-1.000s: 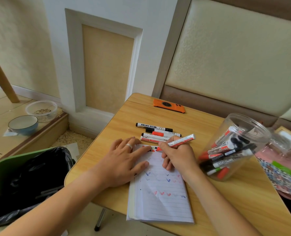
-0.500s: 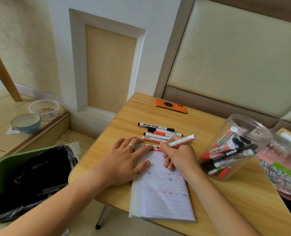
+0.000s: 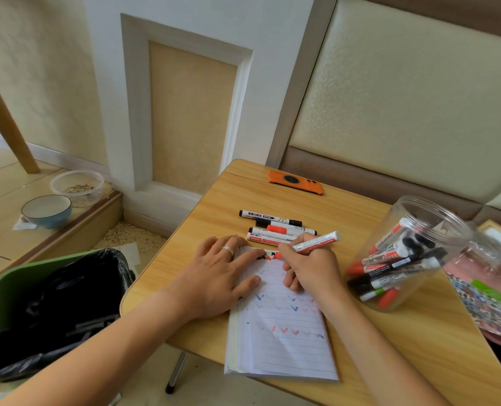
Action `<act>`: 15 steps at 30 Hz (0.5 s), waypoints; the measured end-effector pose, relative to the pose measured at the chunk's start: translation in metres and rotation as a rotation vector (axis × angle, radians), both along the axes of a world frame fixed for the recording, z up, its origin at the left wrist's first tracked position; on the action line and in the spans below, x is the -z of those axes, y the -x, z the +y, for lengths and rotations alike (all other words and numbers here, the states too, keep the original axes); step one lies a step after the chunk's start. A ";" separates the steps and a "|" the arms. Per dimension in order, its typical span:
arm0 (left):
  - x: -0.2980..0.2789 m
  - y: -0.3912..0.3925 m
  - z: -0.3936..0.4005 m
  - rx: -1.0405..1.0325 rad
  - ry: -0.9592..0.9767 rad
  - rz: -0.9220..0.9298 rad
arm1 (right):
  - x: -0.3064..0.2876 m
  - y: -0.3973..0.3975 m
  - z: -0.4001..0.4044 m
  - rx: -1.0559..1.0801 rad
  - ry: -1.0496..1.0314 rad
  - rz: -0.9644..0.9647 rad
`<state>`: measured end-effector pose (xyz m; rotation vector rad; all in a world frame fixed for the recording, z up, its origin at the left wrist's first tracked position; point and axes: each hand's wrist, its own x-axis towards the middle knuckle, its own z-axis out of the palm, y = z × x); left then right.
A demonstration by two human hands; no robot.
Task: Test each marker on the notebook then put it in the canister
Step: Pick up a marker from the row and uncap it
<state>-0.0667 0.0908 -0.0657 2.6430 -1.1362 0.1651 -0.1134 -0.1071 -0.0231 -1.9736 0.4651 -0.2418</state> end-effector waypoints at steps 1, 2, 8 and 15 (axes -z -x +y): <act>0.000 0.000 0.000 0.001 0.002 0.002 | 0.000 0.000 0.000 0.002 0.006 0.005; 0.000 0.000 0.000 0.002 0.004 0.004 | 0.000 0.000 0.000 0.004 0.012 0.007; 0.000 0.000 0.000 0.004 0.000 0.011 | 0.000 0.001 0.000 0.007 0.021 -0.008; 0.000 0.001 0.000 -0.001 0.008 -0.003 | 0.000 0.001 0.000 -0.015 0.005 -0.001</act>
